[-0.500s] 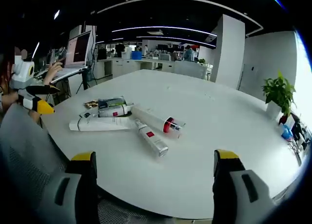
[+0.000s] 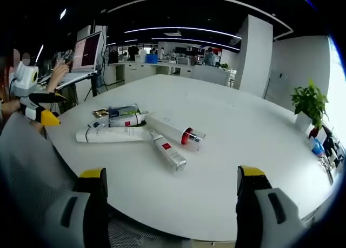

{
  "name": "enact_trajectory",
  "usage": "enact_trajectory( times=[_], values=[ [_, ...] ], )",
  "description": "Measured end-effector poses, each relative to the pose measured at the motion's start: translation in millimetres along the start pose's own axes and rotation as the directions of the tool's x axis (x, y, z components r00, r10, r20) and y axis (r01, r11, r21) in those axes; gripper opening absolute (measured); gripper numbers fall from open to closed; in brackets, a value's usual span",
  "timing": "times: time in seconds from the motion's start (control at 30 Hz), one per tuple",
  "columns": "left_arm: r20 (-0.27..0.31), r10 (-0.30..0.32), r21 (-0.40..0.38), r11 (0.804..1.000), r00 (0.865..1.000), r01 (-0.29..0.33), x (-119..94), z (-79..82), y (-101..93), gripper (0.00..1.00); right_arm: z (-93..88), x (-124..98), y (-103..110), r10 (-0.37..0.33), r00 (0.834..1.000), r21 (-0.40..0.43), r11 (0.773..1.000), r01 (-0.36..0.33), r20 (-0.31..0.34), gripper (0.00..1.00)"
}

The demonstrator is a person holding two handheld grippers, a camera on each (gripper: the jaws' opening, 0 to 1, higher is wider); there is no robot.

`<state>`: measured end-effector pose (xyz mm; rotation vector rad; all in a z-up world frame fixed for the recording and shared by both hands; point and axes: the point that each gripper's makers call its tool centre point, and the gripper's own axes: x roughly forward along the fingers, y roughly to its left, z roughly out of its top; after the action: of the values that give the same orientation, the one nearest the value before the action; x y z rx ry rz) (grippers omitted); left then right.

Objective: Arrange the skincare products in the storage area until every visible bottle or jar stands upright without overlapping.

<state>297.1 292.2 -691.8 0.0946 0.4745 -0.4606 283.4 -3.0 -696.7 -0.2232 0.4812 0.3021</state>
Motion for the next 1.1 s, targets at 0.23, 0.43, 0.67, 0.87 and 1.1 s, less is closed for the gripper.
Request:
enact_trajectory(
  times=[0.23,0.43,0.67,0.87,1.1],
  values=[
    [0.009,-0.011,0.000,1.000,1.000,0.011,-0.3,2.1,-2.8,0.97,-1.5,0.4,0.7,0.004,1.000,-0.003,1.000,-0.004,-0.008,1.00],
    [0.002,-0.002,0.003,1.000,1.000,0.002,-0.2,1.4,-1.4,0.97,-1.2,0.4,0.8,0.004,1.000,-0.008,1.000,-0.004,-0.007,1.00],
    [-0.004,0.001,0.005,1.000,1.000,-0.001,0.2,0.9,-1.4,0.97,-1.5,0.6,1.4,0.007,1.000,-0.012,1.000,-0.007,-0.010,1.00],
    [0.000,0.014,-0.010,1.000,1.000,-0.014,-0.5,1.3,1.3,0.97,-1.0,0.3,0.6,0.002,1.000,-0.014,1.000,-0.002,-0.007,1.00],
    [0.001,0.022,-0.008,1.000,1.000,-0.022,-0.7,0.8,3.3,0.97,1.6,-0.8,0.2,0.001,1.000,-0.014,1.000,-0.001,0.008,1.00]
  ],
)
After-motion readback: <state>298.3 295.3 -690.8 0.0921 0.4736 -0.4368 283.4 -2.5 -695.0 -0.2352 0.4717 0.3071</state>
